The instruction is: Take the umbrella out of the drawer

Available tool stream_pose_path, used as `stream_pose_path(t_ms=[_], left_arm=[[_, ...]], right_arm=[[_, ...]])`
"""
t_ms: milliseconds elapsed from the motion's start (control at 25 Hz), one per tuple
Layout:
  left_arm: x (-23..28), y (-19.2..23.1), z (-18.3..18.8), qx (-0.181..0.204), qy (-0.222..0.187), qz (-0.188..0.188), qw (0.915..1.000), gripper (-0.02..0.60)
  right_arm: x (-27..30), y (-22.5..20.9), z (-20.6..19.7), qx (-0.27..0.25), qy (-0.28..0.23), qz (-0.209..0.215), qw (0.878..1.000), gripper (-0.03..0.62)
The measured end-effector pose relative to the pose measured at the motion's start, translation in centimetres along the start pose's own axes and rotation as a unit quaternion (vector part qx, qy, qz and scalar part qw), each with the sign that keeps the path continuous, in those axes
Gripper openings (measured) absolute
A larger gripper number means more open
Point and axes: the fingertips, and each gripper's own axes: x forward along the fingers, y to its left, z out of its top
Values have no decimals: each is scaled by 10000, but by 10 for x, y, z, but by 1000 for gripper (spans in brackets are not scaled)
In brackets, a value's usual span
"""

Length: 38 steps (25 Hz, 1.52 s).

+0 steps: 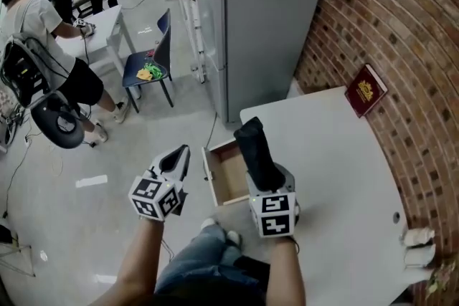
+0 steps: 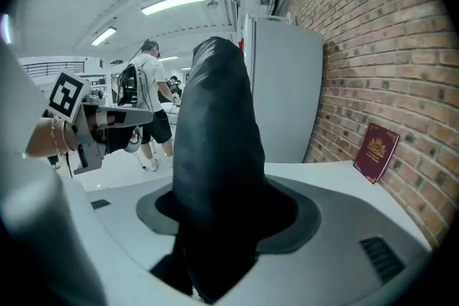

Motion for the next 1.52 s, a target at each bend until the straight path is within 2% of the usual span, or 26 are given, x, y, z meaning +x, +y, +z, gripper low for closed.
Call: stream_pose_path(t_ms=[240, 440, 720, 880, 1040, 1280, 1400, 1520], left_arm=[[2, -16, 13, 400, -40, -284, 9988, -2], [5, -24, 25, 670, -98, -524, 9963, -2], [-4, -30, 52, 1015, -407, -712, 9914, -2], [-14, -30, 74, 1028, -724, -779, 9890, -2], [-23, -33, 101, 1014, -1160, -818, 9847, -2], [-39, -40, 127, 1000, -1644, -847, 9777, -2], [-45, -45, 132, 1002, -1800, -913, 9743, -2], [-46, -45, 133, 1006, -1825, -902, 9739, -2]], right_arm=[[-24, -16, 9, -103, -203, -403, 9989, 249], [-41, -23, 12, 90, -333, -713, 9969, 249], [-65, -32, 27, -27, -544, -1106, 9924, 249], [-84, -29, 45, -31, -934, -1225, 9881, 249], [-105, -25, 70, -195, -1575, -1397, 9774, 249], [-137, -21, 96, -231, -2547, -1615, 9532, 249], [-150, -23, 99, -154, -2850, -1690, 9434, 249], [-157, -24, 99, -166, -2947, -1745, 9394, 249]])
